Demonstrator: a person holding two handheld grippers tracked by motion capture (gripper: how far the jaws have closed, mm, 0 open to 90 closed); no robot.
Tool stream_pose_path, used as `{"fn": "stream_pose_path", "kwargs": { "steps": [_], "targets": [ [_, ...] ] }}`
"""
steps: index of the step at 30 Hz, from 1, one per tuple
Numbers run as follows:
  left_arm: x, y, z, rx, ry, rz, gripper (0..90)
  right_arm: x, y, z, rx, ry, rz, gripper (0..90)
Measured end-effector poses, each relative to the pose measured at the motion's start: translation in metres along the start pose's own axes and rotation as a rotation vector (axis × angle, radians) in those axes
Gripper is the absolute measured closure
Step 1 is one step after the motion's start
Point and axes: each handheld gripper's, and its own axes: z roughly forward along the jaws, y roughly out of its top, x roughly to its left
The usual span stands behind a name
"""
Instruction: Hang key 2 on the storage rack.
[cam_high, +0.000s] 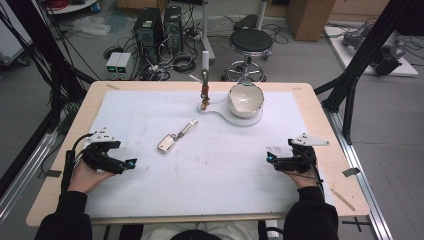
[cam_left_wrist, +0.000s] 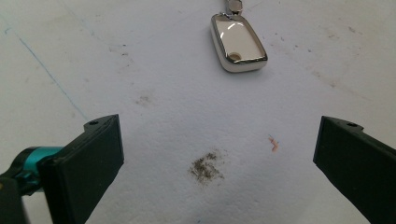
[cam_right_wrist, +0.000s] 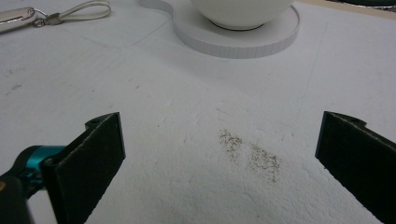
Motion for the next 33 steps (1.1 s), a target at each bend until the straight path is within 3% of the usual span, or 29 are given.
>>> {"fn": "stream_pose_path", "kwargs": {
  "steps": [12, 20, 25, 33],
  "targets": [
    [-0.007, 0.027, 0.013, 0.054, 0.001, 0.049, 2.1, -0.005, 0.0, -0.003, -0.024, -0.005, 0.018, 0.5],
    [-0.012, 0.051, 0.027, 0.1, -0.024, 0.086, 2.1, -0.01, 0.0, -0.005, -0.036, -0.011, 0.026, 0.5],
    [-0.01, 0.06, 0.035, 0.06, -0.041, 0.075, 2.1, -0.01, 0.0, -0.005, -0.038, -0.012, 0.038, 0.5],
    [-0.008, 0.08, 0.053, 0.066, -0.056, 0.078, 2.1, -0.011, 0.001, -0.006, -0.059, -0.009, 0.056, 0.5]
  ]
}}
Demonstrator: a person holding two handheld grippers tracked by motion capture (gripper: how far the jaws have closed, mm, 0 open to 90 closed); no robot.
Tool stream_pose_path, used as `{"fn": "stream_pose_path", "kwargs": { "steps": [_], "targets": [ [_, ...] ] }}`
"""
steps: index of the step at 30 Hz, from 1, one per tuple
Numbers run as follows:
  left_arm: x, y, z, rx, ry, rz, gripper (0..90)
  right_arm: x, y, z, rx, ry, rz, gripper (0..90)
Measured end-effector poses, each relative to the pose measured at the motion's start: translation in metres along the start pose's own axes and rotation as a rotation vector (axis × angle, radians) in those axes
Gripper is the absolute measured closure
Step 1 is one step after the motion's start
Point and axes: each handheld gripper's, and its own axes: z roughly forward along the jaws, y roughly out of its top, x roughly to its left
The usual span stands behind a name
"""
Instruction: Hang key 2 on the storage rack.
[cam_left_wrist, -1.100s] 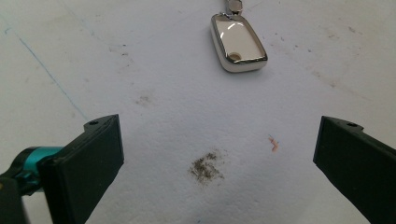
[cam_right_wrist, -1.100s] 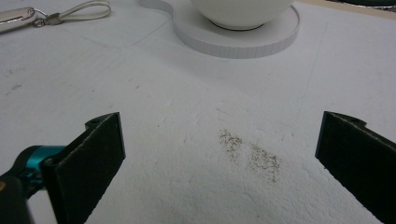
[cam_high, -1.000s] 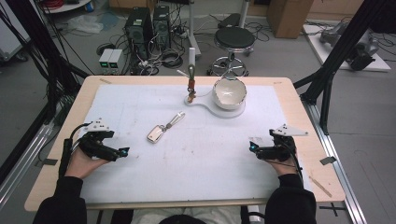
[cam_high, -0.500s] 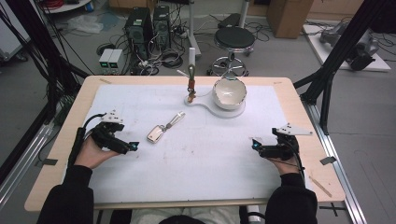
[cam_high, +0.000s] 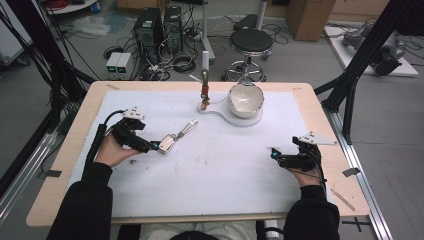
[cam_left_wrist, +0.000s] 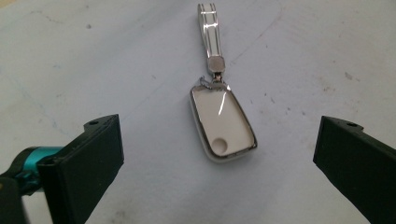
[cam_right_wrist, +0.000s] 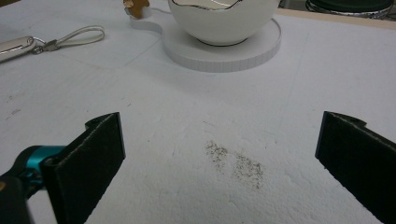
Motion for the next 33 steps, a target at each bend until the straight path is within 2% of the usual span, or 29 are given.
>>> {"fn": "stream_pose_path", "kwargs": {
  "steps": [4, 6, 13, 24, 27, 30, 33],
  "targets": [
    [0.002, 0.012, 0.009, 0.015, -0.006, 0.007, 2.1, 0.001, 0.0, 0.001, 0.005, 0.002, 0.002, 0.5],
    [0.002, 0.017, 0.013, 0.001, -0.016, 0.001, 2.1, 0.001, 0.0, 0.001, 0.009, 0.007, -0.003, 0.5],
    [-0.001, 0.044, 0.033, 0.001, -0.018, 0.035, 2.1, 0.003, 0.0, 0.005, 0.013, 0.023, -0.006, 0.5],
    [-0.005, 0.08, 0.074, 0.089, -0.062, 0.079, 3.2, 0.004, -0.001, 0.007, 0.026, 0.033, -0.017, 0.5],
    [-0.006, 0.084, 0.082, 0.103, -0.079, 0.068, 3.2, 0.004, -0.001, 0.007, 0.028, 0.032, -0.023, 0.5],
    [-0.005, 0.09, 0.091, 0.144, -0.075, 0.076, 3.3, 0.004, -0.001, 0.008, 0.039, 0.03, -0.026, 0.5],
    [-0.004, 0.097, 0.099, 0.167, -0.092, 0.075, 7.7, 0.005, -0.002, 0.009, 0.041, 0.03, -0.034, 0.5]
  ]
}}
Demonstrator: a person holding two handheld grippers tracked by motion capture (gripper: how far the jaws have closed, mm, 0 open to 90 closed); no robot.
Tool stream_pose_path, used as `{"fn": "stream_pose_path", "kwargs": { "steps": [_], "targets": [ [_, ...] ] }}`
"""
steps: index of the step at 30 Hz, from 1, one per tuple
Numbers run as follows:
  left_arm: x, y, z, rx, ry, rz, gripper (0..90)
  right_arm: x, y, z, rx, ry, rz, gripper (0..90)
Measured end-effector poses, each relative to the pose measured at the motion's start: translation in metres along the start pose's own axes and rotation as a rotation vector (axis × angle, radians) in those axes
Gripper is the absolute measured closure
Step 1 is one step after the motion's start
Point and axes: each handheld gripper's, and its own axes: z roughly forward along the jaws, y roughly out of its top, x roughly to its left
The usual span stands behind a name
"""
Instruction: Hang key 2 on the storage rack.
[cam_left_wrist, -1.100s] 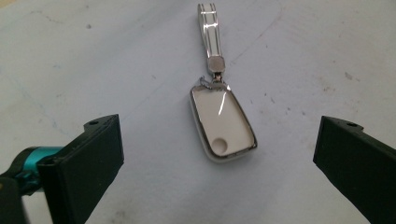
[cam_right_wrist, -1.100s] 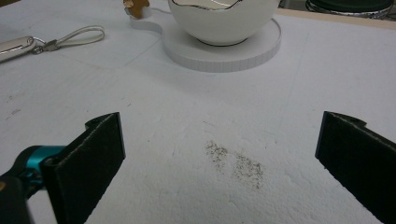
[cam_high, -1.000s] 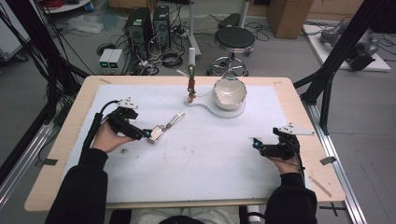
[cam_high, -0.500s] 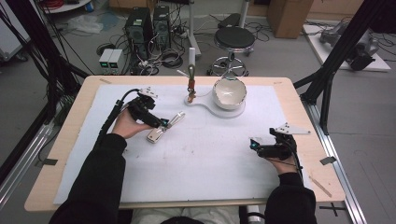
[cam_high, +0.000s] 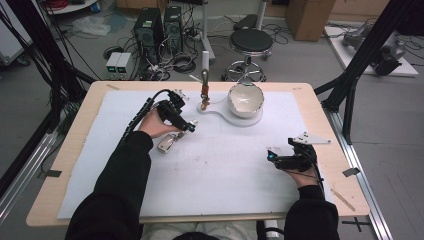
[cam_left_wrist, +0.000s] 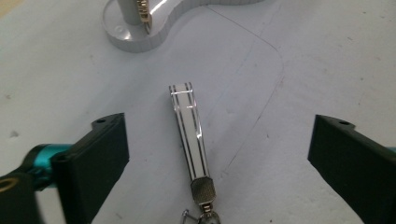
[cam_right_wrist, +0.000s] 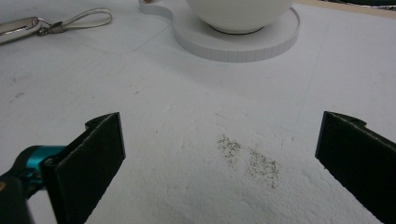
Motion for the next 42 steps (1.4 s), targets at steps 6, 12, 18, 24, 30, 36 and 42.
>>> {"fn": "stream_pose_path", "kwargs": {
  "steps": [6, 12, 18, 24, 30, 36, 42],
  "targets": [
    [0.005, 0.006, 0.014, 0.033, -0.007, -0.027, 7.8, -0.002, 0.0, -0.002, -0.011, -0.001, 0.007, 0.5],
    [0.01, 0.008, 0.023, 0.068, 0.009, -0.044, 10.4, 0.0, 0.0, -0.001, -0.01, 0.007, 0.01, 0.5],
    [0.018, 0.004, 0.028, 0.122, 0.058, -0.083, 19.8, 0.0, 0.0, -0.003, -0.013, 0.005, 0.018, 0.5],
    [0.02, 0.002, 0.03, 0.136, 0.069, -0.086, 30.5, 0.0, 0.0, -0.003, -0.014, 0.004, 0.012, 0.5],
    [0.021, 0.001, 0.033, 0.158, 0.078, -0.088, 43.6, 0.0, 0.0, -0.003, -0.015, 0.005, 0.014, 0.5],
    [0.015, 0.0, 0.04, 0.185, 0.07, -0.077, 54.7, 0.0, 0.0, -0.004, -0.015, 0.004, 0.016, 0.5],
    [0.014, 0.0, 0.043, 0.205, 0.082, -0.067, 71.1, 0.0, 0.0, -0.004, -0.014, 0.004, 0.018, 0.5]
  ]
}}
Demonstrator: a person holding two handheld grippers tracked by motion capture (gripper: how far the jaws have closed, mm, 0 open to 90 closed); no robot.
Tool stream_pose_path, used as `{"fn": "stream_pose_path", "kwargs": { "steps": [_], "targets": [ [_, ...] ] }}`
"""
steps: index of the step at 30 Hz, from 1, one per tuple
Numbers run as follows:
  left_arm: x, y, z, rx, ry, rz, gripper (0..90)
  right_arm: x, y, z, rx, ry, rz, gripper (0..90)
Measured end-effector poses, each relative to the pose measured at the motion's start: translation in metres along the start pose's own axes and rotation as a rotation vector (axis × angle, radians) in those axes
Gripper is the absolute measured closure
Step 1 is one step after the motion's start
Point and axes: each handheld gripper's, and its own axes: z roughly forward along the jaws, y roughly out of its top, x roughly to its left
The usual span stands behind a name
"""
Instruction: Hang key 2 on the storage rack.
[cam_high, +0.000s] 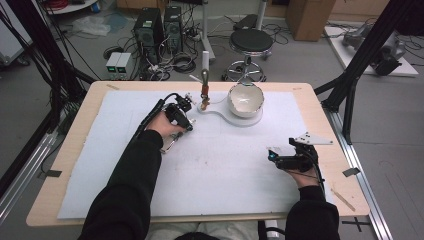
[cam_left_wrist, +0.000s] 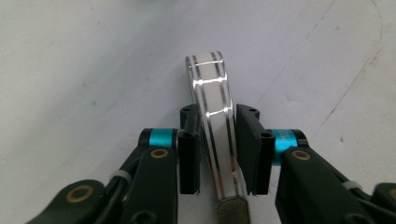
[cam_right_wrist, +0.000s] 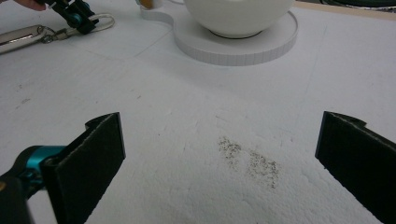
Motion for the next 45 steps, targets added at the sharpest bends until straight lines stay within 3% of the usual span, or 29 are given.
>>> {"fn": "stream_pose_path", "kwargs": {
  "steps": [6, 8, 12, 16, 20, 23, 26, 29, 31, 35, 40, 45],
  "targets": [
    [-0.001, -0.002, -0.005, 0.007, -0.006, 0.023, 74.0, -0.001, -0.001, 0.0, 0.004, -0.006, 0.002, 0.5],
    [-0.001, -0.002, -0.011, -0.005, 0.017, 0.048, 74.1, -0.002, -0.001, -0.001, 0.002, -0.007, 0.004, 0.5],
    [0.002, -0.004, -0.028, -0.067, 0.072, 0.057, 74.3, -0.002, -0.001, -0.001, 0.001, -0.008, 0.005, 0.5],
    [0.011, -0.006, -0.053, -0.157, 0.137, 0.044, 74.4, -0.001, -0.001, 0.0, 0.002, -0.008, 0.001, 0.5],
    [0.017, -0.008, -0.074, -0.247, 0.17, 0.009, 74.4, -0.002, -0.001, -0.001, -0.008, -0.003, 0.014, 0.5],
    [0.022, -0.01, -0.088, -0.321, 0.203, 0.013, 74.5, -0.003, -0.001, -0.001, -0.014, -0.001, 0.019, 0.5],
    [0.028, -0.009, -0.102, -0.408, 0.184, -0.021, 74.5, -0.003, -0.001, 0.0, -0.012, -0.002, 0.017, 0.5],
    [0.033, -0.006, -0.114, -0.47, 0.216, -0.021, 74.5, -0.003, -0.001, 0.0, -0.014, -0.002, 0.02, 0.5],
    [0.037, -0.003, -0.122, -0.49, 0.224, -0.035, 74.5, -0.003, -0.001, 0.001, -0.011, -0.002, 0.02, 0.5],
    [0.04, 0.002, -0.135, -0.523, 0.28, -0.007, 74.5, -0.003, -0.001, 0.001, -0.006, -0.003, 0.016, 0.5],
    [0.044, 0.008, -0.144, -0.536, 0.313, -0.031, 74.5, -0.003, -0.001, 0.0, -0.006, -0.005, 0.019, 0.5],
    [0.044, 0.017, -0.15, -0.559, 0.314, -0.059, 74.5, -0.005, -0.002, 0.001, -0.011, -0.008, 0.021, 0.5]
  ]
}}
